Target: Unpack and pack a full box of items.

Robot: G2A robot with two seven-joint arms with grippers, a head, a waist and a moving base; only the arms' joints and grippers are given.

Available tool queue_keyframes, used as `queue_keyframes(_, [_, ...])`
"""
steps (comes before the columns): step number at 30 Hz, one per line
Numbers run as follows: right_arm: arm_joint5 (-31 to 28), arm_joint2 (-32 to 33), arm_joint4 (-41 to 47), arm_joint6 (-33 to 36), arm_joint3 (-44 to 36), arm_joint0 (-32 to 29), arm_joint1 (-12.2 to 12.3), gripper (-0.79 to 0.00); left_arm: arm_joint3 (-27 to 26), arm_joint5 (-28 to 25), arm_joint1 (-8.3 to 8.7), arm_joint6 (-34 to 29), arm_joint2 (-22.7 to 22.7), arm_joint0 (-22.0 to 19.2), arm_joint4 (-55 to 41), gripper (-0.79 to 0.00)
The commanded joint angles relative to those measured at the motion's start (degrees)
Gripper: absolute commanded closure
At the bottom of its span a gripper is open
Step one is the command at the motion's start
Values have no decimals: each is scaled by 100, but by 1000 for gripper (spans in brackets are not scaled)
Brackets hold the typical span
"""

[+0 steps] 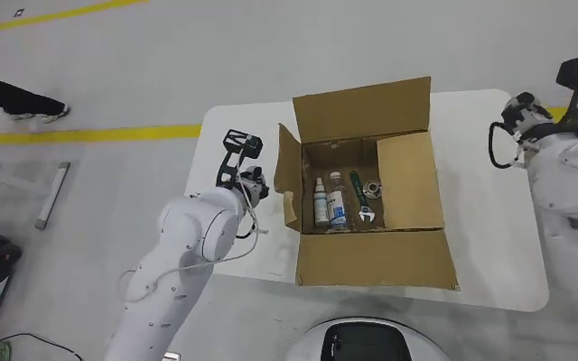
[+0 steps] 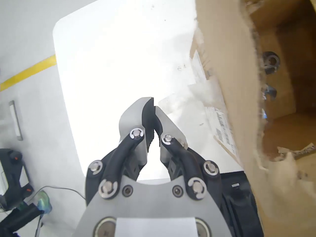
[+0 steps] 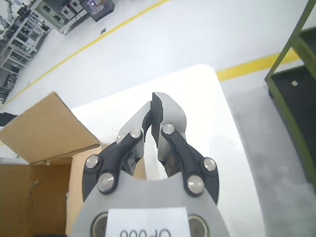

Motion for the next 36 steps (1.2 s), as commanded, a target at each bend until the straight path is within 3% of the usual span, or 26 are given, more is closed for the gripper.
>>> queue_keyframes(1, [85,-94,677,70,353,347,-46,0,3,-198,-43,44,148,-88,-201,0])
queue_keyframes(4, [55,-200,1644,171,907,770,-132,0,64,-381,-112,100,351,-235,-428,0])
queue_keyframes(8, [-17,-489,2172,84,1572,1231,-215,0,172,-472,-216,137,603,-468,-710,0])
queue_keyframes(22, [-508,-1169,2974,73,2934,2267,-389,0,661,-855,-498,-16,1222,-947,-1617,0])
queue_keyframes(28, [-925,-1194,3242,305,2919,2281,-388,0,722,-967,-536,-123,1308,-993,-1598,0])
queue_keyframes(36, [-1405,-857,3609,601,2441,1833,-301,0,755,-1114,-561,-257,1331,-1003,-1574,0])
